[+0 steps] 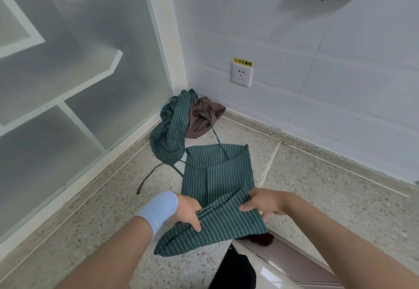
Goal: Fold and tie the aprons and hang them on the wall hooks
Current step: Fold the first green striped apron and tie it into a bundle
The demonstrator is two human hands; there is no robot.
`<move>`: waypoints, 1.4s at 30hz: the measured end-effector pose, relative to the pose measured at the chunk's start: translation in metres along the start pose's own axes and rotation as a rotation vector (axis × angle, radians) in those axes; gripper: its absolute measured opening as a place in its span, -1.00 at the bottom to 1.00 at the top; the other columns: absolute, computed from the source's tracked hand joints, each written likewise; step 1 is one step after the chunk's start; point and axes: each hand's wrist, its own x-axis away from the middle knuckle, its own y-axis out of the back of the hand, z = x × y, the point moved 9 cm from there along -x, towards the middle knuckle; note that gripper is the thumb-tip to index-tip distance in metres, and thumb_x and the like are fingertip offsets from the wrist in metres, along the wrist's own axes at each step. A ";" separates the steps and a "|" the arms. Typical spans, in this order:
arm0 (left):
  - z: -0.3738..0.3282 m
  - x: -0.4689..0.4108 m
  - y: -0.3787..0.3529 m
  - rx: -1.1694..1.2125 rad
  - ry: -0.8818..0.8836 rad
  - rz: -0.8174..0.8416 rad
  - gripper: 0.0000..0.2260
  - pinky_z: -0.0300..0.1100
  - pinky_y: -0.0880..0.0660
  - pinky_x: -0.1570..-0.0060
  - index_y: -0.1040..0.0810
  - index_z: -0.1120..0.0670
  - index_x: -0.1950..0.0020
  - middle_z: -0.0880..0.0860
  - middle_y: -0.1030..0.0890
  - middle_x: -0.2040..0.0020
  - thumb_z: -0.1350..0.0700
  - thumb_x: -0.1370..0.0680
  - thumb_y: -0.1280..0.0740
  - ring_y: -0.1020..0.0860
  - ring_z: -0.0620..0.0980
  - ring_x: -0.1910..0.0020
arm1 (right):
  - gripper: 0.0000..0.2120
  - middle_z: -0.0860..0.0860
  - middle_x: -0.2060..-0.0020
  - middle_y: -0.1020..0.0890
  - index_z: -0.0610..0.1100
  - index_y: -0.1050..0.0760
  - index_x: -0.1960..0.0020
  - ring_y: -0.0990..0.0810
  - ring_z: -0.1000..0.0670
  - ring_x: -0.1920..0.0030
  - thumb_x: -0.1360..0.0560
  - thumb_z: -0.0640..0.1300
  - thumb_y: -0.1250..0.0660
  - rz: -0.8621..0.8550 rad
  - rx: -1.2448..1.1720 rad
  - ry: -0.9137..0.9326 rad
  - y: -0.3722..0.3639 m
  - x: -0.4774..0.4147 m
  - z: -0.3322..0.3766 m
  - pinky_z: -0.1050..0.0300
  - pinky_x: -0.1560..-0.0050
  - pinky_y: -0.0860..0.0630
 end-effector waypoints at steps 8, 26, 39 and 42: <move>-0.028 -0.023 0.125 -0.124 -0.090 -0.687 -0.74 -0.13 -0.44 0.04 -0.51 -0.04 -0.29 0.00 -0.60 -0.08 0.10 -0.62 -0.20 -0.56 0.05 -0.02 | -0.82 -0.02 0.32 -0.59 -0.12 -0.51 0.20 -0.52 0.03 0.35 -0.57 -0.11 -0.37 -0.532 -0.044 0.072 0.093 -0.020 0.023 0.18 0.32 -0.44; 0.011 -0.143 0.046 -0.200 -0.067 -0.689 -0.43 0.16 0.20 -0.53 0.25 -0.22 -0.57 -0.08 0.37 -0.56 -0.28 -0.58 0.21 0.33 0.02 -0.56 | -0.43 -0.19 -0.59 -0.11 -0.04 -0.22 -0.55 -0.13 -0.25 -0.56 -0.58 0.08 -0.18 -0.788 0.901 0.291 0.029 -0.095 0.026 -0.28 -0.48 -0.22; -0.009 -0.108 0.045 -0.274 -0.194 -0.786 -0.56 -0.07 -0.29 -0.24 -0.40 -0.07 -0.16 -0.07 -0.31 -0.23 -0.28 -0.40 -0.31 -0.29 0.01 -0.29 | -0.35 -0.06 -0.20 -0.46 -0.01 -0.42 -0.31 -0.46 -0.13 -0.16 -0.39 0.39 -0.18 -0.575 1.026 0.400 0.005 -0.070 0.008 -0.11 -0.22 -0.45; -0.002 -0.116 0.020 -0.256 -0.117 -0.617 -0.21 0.00 -0.22 -0.38 -0.28 -0.09 -0.33 -0.06 -0.20 -0.35 -0.36 -0.19 -0.40 -0.12 0.01 -0.40 | -0.27 -0.04 -0.22 -0.45 -0.01 -0.37 -0.40 -0.45 -0.11 -0.18 -0.36 0.38 -0.13 -0.450 1.084 0.339 -0.002 -0.066 -0.014 -0.08 -0.22 -0.46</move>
